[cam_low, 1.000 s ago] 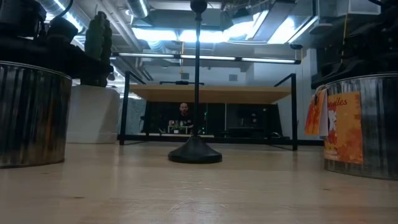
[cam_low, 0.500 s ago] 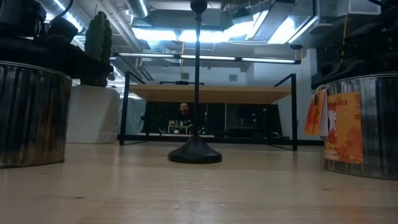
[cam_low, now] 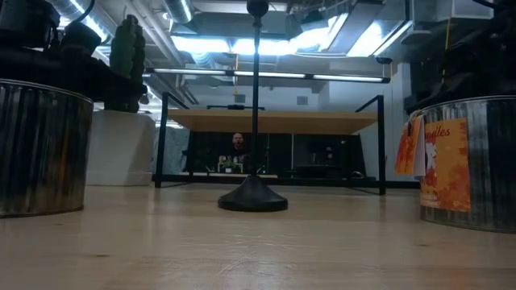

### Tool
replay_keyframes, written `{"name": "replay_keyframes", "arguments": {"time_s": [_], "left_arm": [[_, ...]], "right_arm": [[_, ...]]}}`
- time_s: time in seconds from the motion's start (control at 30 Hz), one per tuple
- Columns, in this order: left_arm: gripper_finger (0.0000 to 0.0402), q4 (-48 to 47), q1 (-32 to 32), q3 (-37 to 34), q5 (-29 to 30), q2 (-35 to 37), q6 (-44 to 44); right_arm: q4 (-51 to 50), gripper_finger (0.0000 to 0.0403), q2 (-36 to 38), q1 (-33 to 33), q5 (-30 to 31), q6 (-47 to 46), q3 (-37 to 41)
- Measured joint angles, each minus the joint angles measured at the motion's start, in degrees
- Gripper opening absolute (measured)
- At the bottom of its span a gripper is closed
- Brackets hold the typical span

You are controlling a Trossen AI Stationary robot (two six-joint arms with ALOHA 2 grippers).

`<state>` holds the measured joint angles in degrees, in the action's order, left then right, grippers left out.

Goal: Pick & Place candle stick holders
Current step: Put the right black candle holder on the shelf

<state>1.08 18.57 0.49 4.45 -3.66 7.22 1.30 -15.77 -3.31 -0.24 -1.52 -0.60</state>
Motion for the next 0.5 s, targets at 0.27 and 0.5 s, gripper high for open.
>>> {"name": "replay_keyframes", "arguments": {"time_s": [0.27, 0.5], "left_arm": [[0.0088, 0.0, 0.0, -0.02, 0.0, 0.02, 0.0], [0.0088, 0.0, 0.01, -0.02, 0.0, 0.02, 0.0]], "right_arm": [[1.24, 0.0045, 0.0, -0.04, -0.41, -13.51, -0.31], [-12.72, 0.0045, -2.11, -0.92, -0.39, -13.49, -10.12]]}}
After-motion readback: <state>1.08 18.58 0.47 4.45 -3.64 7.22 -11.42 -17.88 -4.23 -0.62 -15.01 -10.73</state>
